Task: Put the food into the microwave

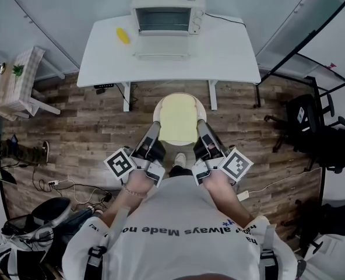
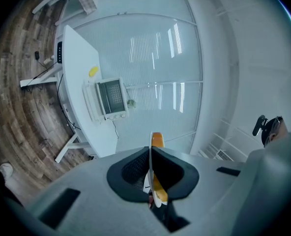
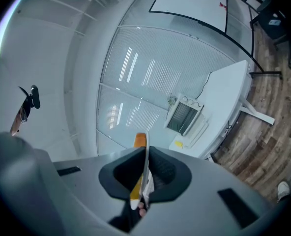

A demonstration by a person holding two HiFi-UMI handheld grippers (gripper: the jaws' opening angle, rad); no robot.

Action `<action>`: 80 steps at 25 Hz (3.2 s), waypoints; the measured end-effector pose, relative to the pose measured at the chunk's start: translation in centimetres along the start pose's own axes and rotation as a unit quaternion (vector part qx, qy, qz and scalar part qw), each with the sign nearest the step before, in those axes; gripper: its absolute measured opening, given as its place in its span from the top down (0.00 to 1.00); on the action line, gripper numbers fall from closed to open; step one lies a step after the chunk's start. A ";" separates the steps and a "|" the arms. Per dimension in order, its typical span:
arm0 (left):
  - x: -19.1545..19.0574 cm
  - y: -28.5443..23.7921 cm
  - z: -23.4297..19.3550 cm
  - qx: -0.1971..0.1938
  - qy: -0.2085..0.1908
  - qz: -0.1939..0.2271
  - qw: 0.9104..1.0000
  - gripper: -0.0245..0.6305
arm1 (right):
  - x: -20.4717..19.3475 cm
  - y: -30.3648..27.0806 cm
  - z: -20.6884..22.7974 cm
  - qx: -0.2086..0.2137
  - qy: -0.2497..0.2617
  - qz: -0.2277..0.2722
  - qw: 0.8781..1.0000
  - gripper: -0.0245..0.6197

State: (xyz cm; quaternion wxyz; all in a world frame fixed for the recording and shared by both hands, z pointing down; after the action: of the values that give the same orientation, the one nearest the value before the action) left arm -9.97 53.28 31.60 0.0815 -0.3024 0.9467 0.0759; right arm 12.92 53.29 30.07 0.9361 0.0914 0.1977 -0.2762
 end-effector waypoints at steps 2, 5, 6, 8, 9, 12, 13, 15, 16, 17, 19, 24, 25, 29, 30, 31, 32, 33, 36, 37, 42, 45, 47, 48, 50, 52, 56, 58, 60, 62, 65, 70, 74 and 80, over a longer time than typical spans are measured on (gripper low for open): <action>-0.3 -2.0 -0.2 0.000 -0.001 -0.001 1.000 0.93 | 1.8 -0.4 1.0 0.000 0.002 0.000 1.000 0.92; -0.7 -4.6 -0.5 0.000 -0.002 0.000 1.000 0.93 | 4.1 -1.0 2.3 0.001 0.001 -0.002 1.000 0.92; -0.7 -5.3 -0.7 0.001 -0.001 0.001 1.000 0.93 | 4.6 -1.3 2.7 0.000 -0.001 -0.003 1.000 0.92; -0.8 -6.5 -1.0 0.003 0.003 0.005 1.000 0.93 | 5.5 -1.8 3.3 -0.001 -0.002 -0.005 1.000 0.92; -0.8 -6.8 -1.2 0.004 0.006 0.006 1.000 0.93 | 5.8 -2.0 3.5 -0.002 -0.004 -0.006 1.000 0.92; -0.2 -7.3 -1.5 0.008 0.005 0.008 1.000 0.93 | 5.9 -2.8 3.9 -0.002 -0.008 -0.010 1.000 0.92; 0.0 -7.5 -1.6 0.008 0.005 0.008 1.000 0.93 | 6.0 -3.1 4.1 -0.003 -0.009 -0.011 1.000 0.92; 0.3 -7.9 -1.9 0.008 0.007 0.009 1.000 0.93 | 6.2 -3.5 4.5 -0.006 -0.010 -0.012 1.000 0.92; 0.4 -8.2 -2.1 0.008 0.007 0.009 1.000 0.93 | 6.3 -3.8 4.6 -0.006 -0.009 -0.012 1.000 0.92; 0.6 -8.6 -2.3 0.008 0.007 0.009 1.000 0.93 | 6.6 -4.1 4.9 -0.006 -0.009 -0.012 1.000 0.92; 1.1 -9.6 -2.9 0.007 0.006 0.008 1.000 0.93 | 7.2 -5.1 5.5 -0.006 -0.007 -0.012 1.000 0.92; 3.8 -12.3 -4.1 0.009 0.010 0.010 1.000 0.93 | 8.3 -8.8 6.8 -0.008 -0.010 -0.013 1.000 0.92; 4.4 -12.8 -4.3 0.010 0.011 0.010 1.000 0.93 | 8.5 -9.5 6.9 -0.009 -0.011 -0.014 1.000 0.92; 6.9 -15.0 -5.1 0.012 0.014 0.013 1.000 0.93 | 9.5 -12.8 7.6 -0.010 -0.013 -0.017 1.000 0.92; 7.6 -15.5 -5.3 0.013 0.014 0.013 1.000 0.93 | 9.8 -13.7 7.8 -0.010 -0.013 -0.017 1.000 0.92; 8.4 -16.1 -5.5 0.013 0.014 0.014 1.000 0.93 | 10.0 -14.7 8.0 -0.010 -0.012 -0.018 1.000 0.92; 9.2 -16.7 -5.7 0.013 0.014 0.013 1.000 0.93 | 10.2 -15.8 8.1 -0.010 -0.012 -0.019 1.000 0.92; 10.2 -17.4 -5.9 0.012 0.014 0.013 1.000 0.93 | 10.4 -16.9 8.2 -0.010 -0.011 -0.019 1.000 0.92; 12.9 -19.3 -6.6 0.010 0.016 0.011 1.000 0.93 | 11.1 -20.1 8.6 -0.012 -0.010 -0.017 1.000 0.92; 13.8 -19.9 -6.8 0.009 0.016 0.011 1.000 0.93 | 11.3 -21.1 8.7 -0.013 -0.010 -0.017 1.000 0.92; 18.7 -22.9 -7.8 0.010 0.018 0.008 1.000 0.93 | 12.2 -26.8 9.2 -0.014 -0.009 -0.016 1.000 0.92; 22.2 -24.9 -8.5 0.011 0.018 0.006 1.000 0.93 | 12.7 -30.8 9.5 -0.018 -0.011 -0.017 1.000 0.92; 24.4 -26.2 -9.0 0.011 0.019 0.005 1.000 0.93 | 13.1 -33.4 9.7 -0.020 -0.012 -0.016 1.000 0.92; 25.4 -26.8 -9.3 0.011 0.019 0.004 1.000 0.93 | 13.2 -34.6 9.9 -0.020 -0.010 -0.016 1.000 0.92; 27.5 -28.0 -9.9 0.011 0.020 0.003 1.000 0.93 | 13.6 -37.0 10.1 -0.019 -0.008 -0.016 1.000 0.92; 29.1 -29.1 -10.4 0.011 0.023 0.003 1.000 0.93 | 13.8 -39.0 10.4 -0.022 -0.013 -0.016 1.000 0.92; 31.7 -30.6 -11.2 0.013 0.020 0.003 1.000 0.93 | 14.2 -42.0 11.1 -0.023 -0.015 -0.018 0.999 0.92; 32.6 -31.0 -11.6 0.015 0.019 0.002 1.000 0.93 | 14.1 -43.0 11.4 -0.025 -0.017 -0.021 0.999 0.92; 33.0 -31.3 -12.0 0.017 0.023 0.002 1.000 0.93 | 14.1 -43.6 11.6 -0.027 -0.019 -0.023 0.999 0.92; 33.3 -31.7 -12.3 0.019 0.027 0.002 0.999 0.93 | 14.3 -44.1 11.9 -0.031 -0.020 -0.024 0.999 0.92; 33.5 -32.7 -12.7 0.021 0.031 0.003 0.999 0.93 | 15.0 -44.8 12.6 -0.035 -0.022 -0.025 0.999 0.92; 33.3 -34.6 -12.9 0.023 0.029 0.005 0.999 0.93 | 16.7 -45.5 13.4 -0.032 -0.025 -0.027 0.999 0.92; 32.9 -36.3 -12.5 0.021 0.028 0.009 0.999 0.93 | 18.5 -45.8 13.9 -0.029 -0.026 -0.030 0.999 0.92; 31.1 -40.2 -12.6 0.022 0.029 0.017 0.999 0.93 | 22.4 -45.7 15.8 -0.028 -0.029 -0.033 0.999 0.92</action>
State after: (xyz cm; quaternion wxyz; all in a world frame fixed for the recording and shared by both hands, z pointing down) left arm -12.87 1.03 33.85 0.0588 -0.2868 0.9550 0.0478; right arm 9.87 0.13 32.12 0.9340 0.0511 0.1811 -0.3038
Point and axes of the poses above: the fingertips, and each gripper's own axes: y backward along the fingers, z to its right, x out of its top, the point moved 8 cm from there along y, backward along the fingers, and after that the axes turned 2 degrees about x, right-handed, at the moved point
